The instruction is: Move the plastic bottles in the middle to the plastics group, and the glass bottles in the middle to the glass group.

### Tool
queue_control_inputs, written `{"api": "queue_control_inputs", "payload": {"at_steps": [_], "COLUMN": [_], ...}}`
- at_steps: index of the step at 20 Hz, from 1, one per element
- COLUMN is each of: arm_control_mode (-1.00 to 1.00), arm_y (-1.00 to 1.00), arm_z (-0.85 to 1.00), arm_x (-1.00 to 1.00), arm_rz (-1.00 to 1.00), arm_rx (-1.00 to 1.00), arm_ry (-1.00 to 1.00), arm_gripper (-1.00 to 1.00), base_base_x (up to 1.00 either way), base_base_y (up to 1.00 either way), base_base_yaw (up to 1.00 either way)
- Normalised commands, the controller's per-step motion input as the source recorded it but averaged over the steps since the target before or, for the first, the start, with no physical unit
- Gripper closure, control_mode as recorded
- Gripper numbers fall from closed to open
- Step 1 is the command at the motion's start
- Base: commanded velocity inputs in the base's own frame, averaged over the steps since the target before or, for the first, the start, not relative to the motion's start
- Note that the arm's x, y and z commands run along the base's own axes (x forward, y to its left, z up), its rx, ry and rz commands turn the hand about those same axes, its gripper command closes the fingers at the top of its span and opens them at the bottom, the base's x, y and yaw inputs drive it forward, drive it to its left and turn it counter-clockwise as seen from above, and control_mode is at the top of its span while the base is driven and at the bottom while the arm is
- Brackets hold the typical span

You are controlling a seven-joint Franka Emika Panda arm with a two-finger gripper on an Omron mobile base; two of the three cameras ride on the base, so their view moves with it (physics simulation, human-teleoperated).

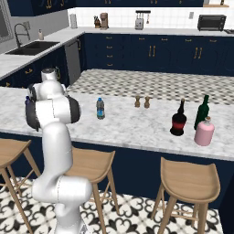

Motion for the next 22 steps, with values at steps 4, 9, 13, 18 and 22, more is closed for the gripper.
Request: {"api": "queue_control_inputs", "payload": {"at_steps": [4,9,13,18,22], "arm_control_mode": [-1.0,-1.0,-1.0,-1.0,-1.0], "arm_y": [0.54,0.51,0.42,0.15,0.06], "arm_z": [0.0,0.0,0.0,0.0,0.0], "arm_x": [-0.03,0.0,0.02,0.13,0.1], "arm_rz": [0.17,0.09,0.01,0.0,0.0], "arm_rx": [0.0,0.0,0.0,0.0,0.0], "arm_ry": [-0.03,-0.05,-0.01,-0.02,-0.01], "arm_gripper": [1.0,1.0,1.0,1.0,1.0], "base_base_x": [0.0,0.0,0.0,0.0,0.0], "base_base_y": [0.0,0.0,0.0,0.0,0.0], "base_base_yaw": [0.0,0.0,0.0,0.0,0.0]}}
